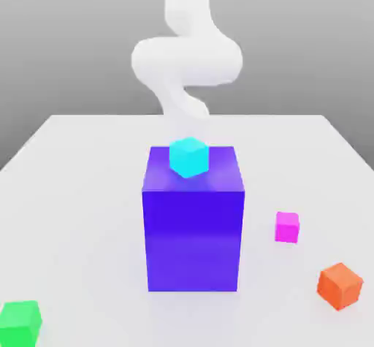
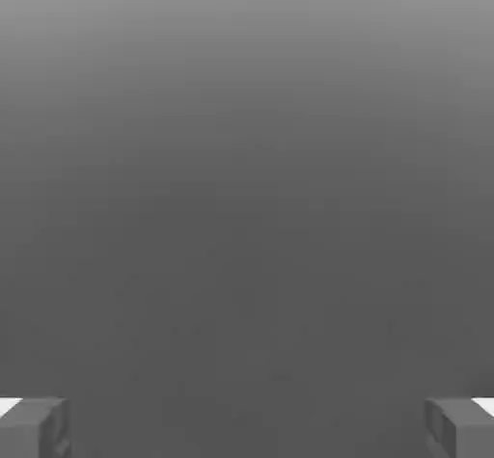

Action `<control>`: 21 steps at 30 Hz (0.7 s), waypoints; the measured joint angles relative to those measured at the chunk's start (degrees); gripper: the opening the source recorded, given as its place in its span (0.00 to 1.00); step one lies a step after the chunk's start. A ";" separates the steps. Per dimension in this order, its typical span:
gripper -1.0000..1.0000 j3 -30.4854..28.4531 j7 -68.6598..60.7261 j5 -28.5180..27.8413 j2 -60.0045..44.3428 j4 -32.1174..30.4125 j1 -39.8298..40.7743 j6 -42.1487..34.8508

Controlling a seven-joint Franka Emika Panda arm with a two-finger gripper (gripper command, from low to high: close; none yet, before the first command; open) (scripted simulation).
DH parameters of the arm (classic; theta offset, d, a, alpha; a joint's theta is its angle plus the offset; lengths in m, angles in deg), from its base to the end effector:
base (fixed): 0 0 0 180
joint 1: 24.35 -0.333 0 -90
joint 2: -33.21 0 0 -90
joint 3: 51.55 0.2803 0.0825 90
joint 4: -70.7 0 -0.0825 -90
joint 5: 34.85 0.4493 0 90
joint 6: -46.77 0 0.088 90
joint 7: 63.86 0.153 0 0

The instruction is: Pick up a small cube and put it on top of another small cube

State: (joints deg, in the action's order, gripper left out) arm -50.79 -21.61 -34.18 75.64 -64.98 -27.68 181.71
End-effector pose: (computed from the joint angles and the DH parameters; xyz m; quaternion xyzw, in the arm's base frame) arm 0.4912 0.0363 0.5967 -0.8824 0.3078 -0.3269 0.1405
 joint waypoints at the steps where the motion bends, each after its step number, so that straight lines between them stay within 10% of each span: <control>1: 0.50 0.34 -1.74 0.28 -1.70 -1.87 -1.69 1.56; 17: 0.50 8.92 -31.24 4.33 -32.17 -32.85 -29.17 28.10; 21: 0.50 9.19 -28.67 -3.83 -42.75 -35.16 -31.32 36.52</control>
State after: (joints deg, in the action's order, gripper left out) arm -41.61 -50.28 -38.01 32.89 -100.14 -59.00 218.23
